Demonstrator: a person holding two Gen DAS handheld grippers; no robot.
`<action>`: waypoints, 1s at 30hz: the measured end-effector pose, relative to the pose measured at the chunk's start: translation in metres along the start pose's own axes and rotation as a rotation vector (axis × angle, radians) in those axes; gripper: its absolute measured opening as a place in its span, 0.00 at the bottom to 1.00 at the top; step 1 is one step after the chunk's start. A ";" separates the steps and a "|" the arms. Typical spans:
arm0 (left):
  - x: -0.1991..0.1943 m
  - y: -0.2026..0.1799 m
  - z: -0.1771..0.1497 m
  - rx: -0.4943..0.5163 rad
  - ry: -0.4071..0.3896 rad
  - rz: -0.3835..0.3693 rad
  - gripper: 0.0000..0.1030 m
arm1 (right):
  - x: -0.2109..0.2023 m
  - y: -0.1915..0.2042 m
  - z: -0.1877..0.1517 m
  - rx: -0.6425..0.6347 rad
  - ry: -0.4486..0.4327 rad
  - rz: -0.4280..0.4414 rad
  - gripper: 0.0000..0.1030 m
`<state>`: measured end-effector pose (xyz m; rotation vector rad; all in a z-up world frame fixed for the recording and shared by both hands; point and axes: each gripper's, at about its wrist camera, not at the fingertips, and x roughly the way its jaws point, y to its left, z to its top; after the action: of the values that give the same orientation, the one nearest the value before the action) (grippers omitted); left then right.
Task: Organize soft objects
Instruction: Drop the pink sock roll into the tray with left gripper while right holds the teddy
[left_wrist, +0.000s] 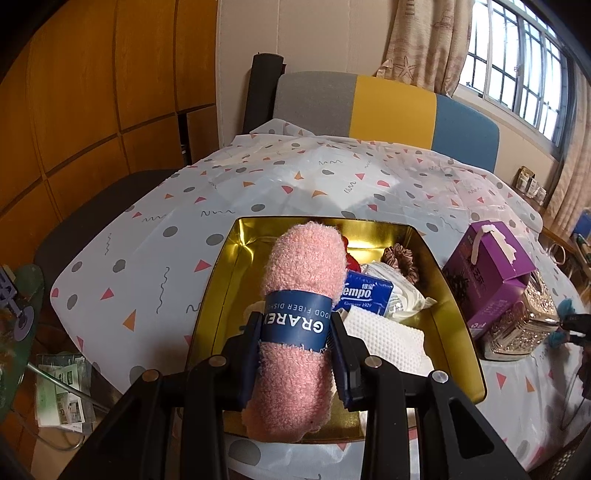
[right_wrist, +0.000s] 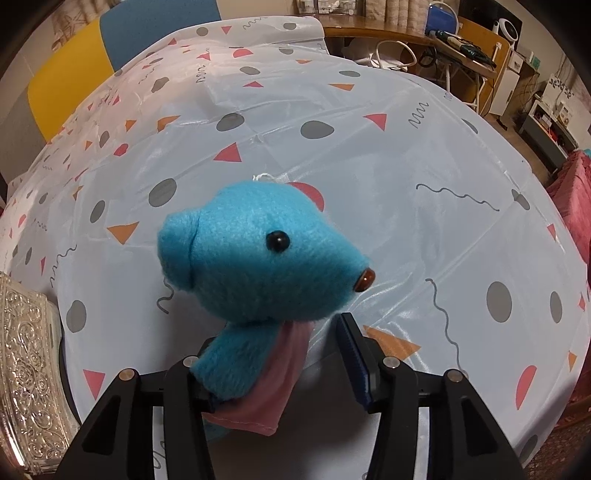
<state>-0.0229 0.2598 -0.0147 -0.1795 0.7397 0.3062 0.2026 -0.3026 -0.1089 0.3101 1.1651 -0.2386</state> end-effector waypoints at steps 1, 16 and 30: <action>-0.001 0.000 -0.001 -0.001 0.001 -0.001 0.34 | 0.000 -0.001 0.000 0.004 -0.002 0.004 0.51; -0.018 0.088 -0.019 -0.256 0.067 0.004 0.34 | -0.004 0.015 -0.003 -0.082 -0.018 -0.014 0.30; 0.078 0.031 0.023 -0.271 0.226 -0.212 0.34 | -0.007 0.016 -0.006 -0.097 -0.018 -0.019 0.30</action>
<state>0.0359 0.3112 -0.0526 -0.5523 0.8932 0.1840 0.2003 -0.2856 -0.1027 0.2116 1.1588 -0.2006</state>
